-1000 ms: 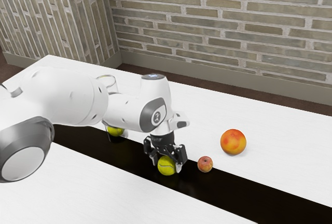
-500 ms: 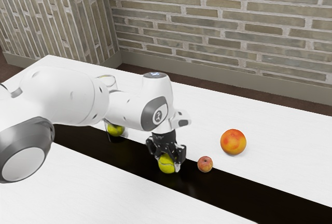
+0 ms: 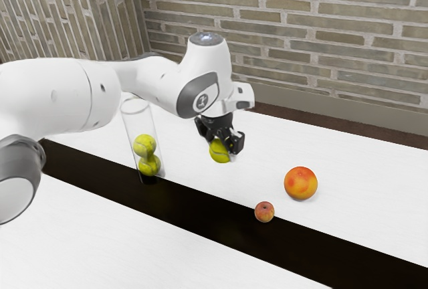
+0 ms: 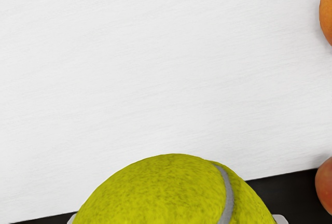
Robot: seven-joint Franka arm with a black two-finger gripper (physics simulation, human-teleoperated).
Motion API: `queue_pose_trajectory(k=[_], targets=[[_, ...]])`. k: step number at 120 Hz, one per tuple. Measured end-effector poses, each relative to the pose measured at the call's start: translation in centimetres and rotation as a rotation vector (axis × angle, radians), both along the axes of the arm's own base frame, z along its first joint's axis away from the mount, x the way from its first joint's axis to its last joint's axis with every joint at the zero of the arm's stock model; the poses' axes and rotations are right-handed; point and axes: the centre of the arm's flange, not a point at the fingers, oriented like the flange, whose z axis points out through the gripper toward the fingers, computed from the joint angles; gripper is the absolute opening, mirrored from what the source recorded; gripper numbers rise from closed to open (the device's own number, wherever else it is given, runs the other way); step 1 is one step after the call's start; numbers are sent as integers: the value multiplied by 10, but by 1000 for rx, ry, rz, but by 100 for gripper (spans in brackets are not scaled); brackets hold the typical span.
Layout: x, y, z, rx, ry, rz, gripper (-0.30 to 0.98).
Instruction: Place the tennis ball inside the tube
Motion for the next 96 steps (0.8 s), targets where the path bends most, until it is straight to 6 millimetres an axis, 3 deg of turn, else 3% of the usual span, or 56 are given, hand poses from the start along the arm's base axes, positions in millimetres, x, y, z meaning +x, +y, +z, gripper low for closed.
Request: queue_pose_trajectory(k=[19,37,75,83,96], targets=[[3,-6,68,79,-67,-49,24],[-9,-12,104,152,-77,-87,23],[-29,-25,126,259,-74,-116,21],[-26,-12,125,280,-69,-85,20],[-13,35,117,294,-46,10,19]])
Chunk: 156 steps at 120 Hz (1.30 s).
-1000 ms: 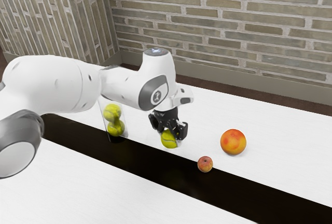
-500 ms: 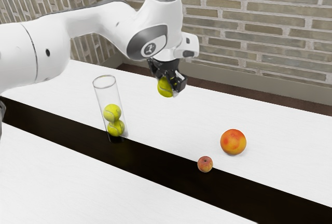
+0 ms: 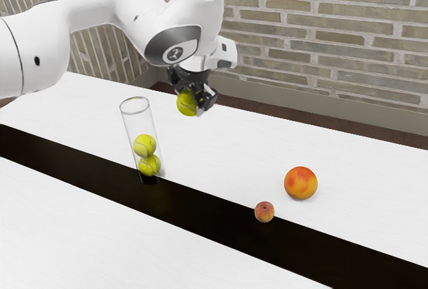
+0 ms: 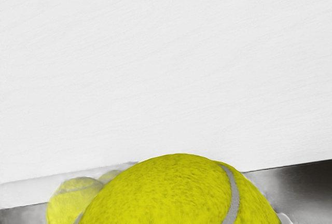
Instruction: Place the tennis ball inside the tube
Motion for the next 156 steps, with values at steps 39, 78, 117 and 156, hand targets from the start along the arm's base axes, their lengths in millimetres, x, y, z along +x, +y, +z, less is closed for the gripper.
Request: queue_pose_trajectory(k=[39,78,117,156], targets=[[14,73,0,-9,-24,150,17],[16,144,6,-1,-45,288,16],[15,179,8,2,-56,360,15],[16,156,14,12,-67,316,51]])
